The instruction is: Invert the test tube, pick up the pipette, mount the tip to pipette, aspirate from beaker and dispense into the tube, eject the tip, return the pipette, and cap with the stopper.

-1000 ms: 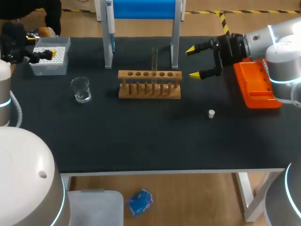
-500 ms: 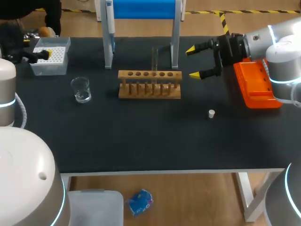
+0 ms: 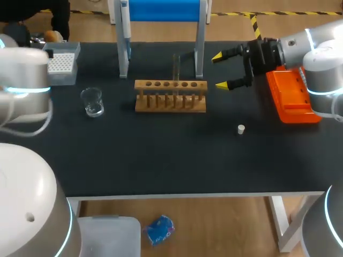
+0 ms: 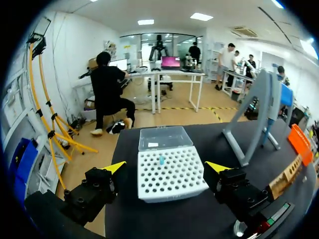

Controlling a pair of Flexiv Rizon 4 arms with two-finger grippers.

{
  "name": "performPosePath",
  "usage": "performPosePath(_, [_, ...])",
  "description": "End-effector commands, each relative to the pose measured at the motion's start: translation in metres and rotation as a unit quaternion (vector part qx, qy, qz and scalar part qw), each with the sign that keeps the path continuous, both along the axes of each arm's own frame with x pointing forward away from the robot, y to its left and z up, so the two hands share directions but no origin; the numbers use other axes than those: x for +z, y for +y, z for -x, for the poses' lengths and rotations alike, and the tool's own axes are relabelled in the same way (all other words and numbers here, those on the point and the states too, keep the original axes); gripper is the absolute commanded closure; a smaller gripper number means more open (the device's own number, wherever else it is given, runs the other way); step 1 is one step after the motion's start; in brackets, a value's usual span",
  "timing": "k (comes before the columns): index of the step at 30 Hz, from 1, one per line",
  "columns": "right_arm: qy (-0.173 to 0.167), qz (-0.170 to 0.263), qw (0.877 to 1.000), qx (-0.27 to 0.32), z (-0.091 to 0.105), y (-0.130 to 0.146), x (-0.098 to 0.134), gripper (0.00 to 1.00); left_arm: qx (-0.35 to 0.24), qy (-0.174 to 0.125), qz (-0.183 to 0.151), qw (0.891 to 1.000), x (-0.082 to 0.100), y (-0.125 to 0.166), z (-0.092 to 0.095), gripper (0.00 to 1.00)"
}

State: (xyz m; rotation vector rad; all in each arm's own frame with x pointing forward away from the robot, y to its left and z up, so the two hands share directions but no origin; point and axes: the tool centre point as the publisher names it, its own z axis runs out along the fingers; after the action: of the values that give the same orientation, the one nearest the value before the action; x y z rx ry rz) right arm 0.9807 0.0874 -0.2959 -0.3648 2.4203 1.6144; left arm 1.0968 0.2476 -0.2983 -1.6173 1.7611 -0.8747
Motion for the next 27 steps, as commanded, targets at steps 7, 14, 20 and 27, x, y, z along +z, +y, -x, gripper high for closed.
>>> performPosePath(7, [0.0, 0.0, 1.0, 0.0, 0.0, 0.0, 0.0, 0.0, 0.054, 0.044, -0.019, 0.997, -0.034, -0.016, -0.04, 0.0])
performPosePath(14, [0.0, 0.0, 1.0, 0.0, 0.0, 0.0, 0.0, 0.0, 0.075, 0.049, -0.004, 0.996, -0.043, -0.01, -0.037, 0.0])
performPosePath(20, [0.0, 0.0, 1.0, 0.0, 0.0, 0.0, 0.0, 0.0, 0.088, 0.044, 0.005, 0.995, -0.047, -0.005, -0.039, 0.0])
performPosePath(27, [0.0, 0.0, 1.0, 0.0, 0.0, 0.0, 0.0, 0.0, 0.087, 0.043, 0.005, 0.995, -0.051, -0.004, -0.04, 0.05])
